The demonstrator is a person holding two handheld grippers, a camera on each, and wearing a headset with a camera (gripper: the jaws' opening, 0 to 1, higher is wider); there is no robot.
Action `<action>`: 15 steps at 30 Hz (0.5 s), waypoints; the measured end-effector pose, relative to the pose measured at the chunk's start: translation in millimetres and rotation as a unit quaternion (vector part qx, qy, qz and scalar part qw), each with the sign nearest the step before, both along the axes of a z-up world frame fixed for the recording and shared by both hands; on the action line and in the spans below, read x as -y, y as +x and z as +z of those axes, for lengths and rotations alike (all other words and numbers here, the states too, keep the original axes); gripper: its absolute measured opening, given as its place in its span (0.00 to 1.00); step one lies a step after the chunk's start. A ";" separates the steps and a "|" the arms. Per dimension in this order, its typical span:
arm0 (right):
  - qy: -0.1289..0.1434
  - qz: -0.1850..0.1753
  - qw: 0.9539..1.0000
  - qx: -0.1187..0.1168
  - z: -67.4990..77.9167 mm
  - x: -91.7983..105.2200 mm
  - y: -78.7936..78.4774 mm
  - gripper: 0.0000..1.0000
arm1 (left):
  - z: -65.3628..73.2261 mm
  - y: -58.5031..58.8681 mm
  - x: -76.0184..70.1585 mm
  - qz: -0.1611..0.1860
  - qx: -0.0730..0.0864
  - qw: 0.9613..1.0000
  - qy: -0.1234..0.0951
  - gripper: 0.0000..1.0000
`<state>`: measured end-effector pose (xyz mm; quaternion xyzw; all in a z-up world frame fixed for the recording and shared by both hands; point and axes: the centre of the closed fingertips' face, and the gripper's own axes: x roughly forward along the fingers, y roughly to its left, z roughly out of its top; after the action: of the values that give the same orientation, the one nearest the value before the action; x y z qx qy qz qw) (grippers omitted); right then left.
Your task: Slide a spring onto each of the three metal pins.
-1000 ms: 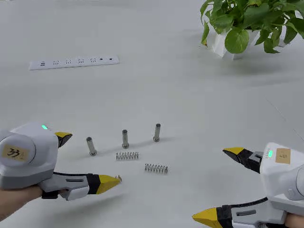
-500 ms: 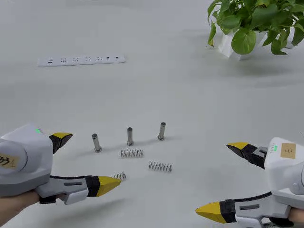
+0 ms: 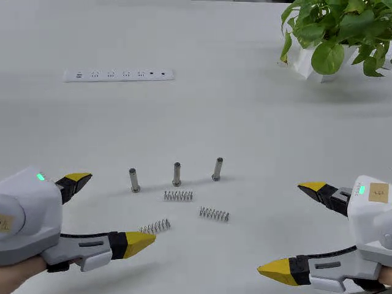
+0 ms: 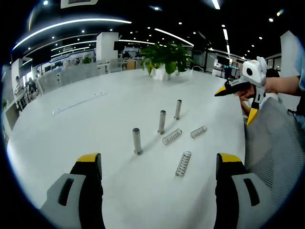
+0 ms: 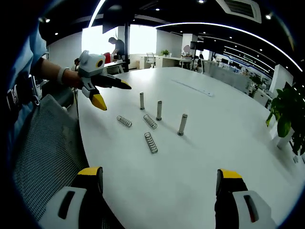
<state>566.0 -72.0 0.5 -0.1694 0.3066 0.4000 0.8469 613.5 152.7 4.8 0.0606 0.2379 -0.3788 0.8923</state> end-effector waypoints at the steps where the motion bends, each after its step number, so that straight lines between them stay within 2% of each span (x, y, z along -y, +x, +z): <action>1: -0.001 0.001 1.000 0.000 0.3 -0.4 0.3 0.99 | -0.3 -1.1 -0.9 0.000 0.001 1.000 0.001 0.99; 5: -0.002 0.005 1.000 0.000 1.7 -2.0 1.1 0.99 | 0.2 -4.6 -1.5 -0.002 0.006 1.000 -0.002 0.99; 15: -0.011 0.013 1.000 0.002 5.1 -1.3 3.2 0.99 | -2.8 -16.7 5.8 -0.029 -0.001 1.000 -0.005 0.92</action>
<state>569.2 -70.7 5.7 -0.1829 0.3072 0.4073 0.8404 596.7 146.8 2.1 0.0626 0.2348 -0.4058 0.8811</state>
